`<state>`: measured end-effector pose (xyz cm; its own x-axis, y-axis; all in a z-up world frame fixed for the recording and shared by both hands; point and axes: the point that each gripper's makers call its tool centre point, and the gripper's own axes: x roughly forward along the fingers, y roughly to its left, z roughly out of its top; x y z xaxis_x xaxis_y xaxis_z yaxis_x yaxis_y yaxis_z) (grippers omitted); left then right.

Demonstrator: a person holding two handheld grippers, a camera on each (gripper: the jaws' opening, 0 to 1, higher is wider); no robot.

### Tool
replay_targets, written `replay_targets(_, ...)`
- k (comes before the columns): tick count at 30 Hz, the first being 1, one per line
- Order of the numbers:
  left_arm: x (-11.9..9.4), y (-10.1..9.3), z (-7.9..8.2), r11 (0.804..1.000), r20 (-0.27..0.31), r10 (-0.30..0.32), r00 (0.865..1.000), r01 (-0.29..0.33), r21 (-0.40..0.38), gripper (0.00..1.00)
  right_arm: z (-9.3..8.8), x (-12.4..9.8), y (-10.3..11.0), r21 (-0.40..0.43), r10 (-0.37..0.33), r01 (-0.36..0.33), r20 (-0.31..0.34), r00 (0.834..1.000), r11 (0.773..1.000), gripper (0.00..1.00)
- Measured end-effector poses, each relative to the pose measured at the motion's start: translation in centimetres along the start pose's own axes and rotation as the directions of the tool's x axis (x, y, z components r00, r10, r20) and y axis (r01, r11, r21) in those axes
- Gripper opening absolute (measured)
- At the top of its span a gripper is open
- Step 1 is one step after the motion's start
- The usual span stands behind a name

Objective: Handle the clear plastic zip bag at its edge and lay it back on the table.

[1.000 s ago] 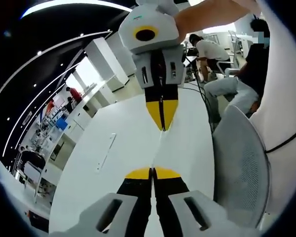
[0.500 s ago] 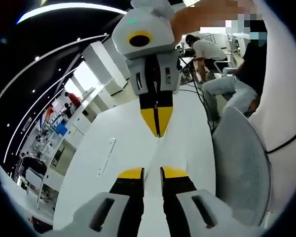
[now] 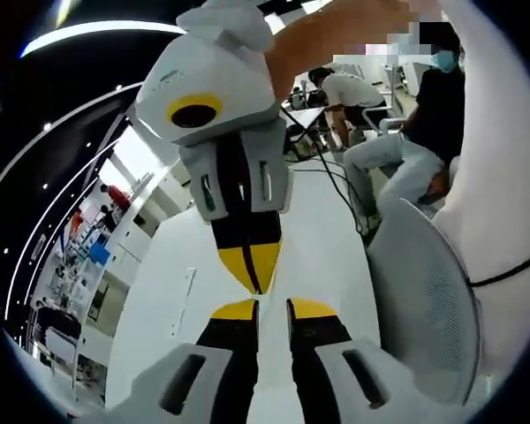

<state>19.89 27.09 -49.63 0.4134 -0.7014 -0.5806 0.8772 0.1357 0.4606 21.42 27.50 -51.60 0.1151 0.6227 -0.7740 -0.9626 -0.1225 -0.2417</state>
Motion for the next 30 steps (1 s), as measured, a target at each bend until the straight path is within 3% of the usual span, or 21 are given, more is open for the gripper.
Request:
replay_targets(24, 1.0, -0.6, -1.9, 0.999, -0.093, -0.049, 0.994, 0.050, 0.014, 0.03, 0.4, 0.3, -0.1, -0.009, -0.004, 0.004, -0.003, 1.000, 1.000, 0.00)
replay_targets(30, 1.2, -0.8, -2.3, 0.996, -0.130, -0.064, 0.989, 0.071, 0.047, 0.01, 0.3, 0.5, 0.0, -0.010, 0.005, -0.005, -0.011, 1.000, 1.000, 0.00)
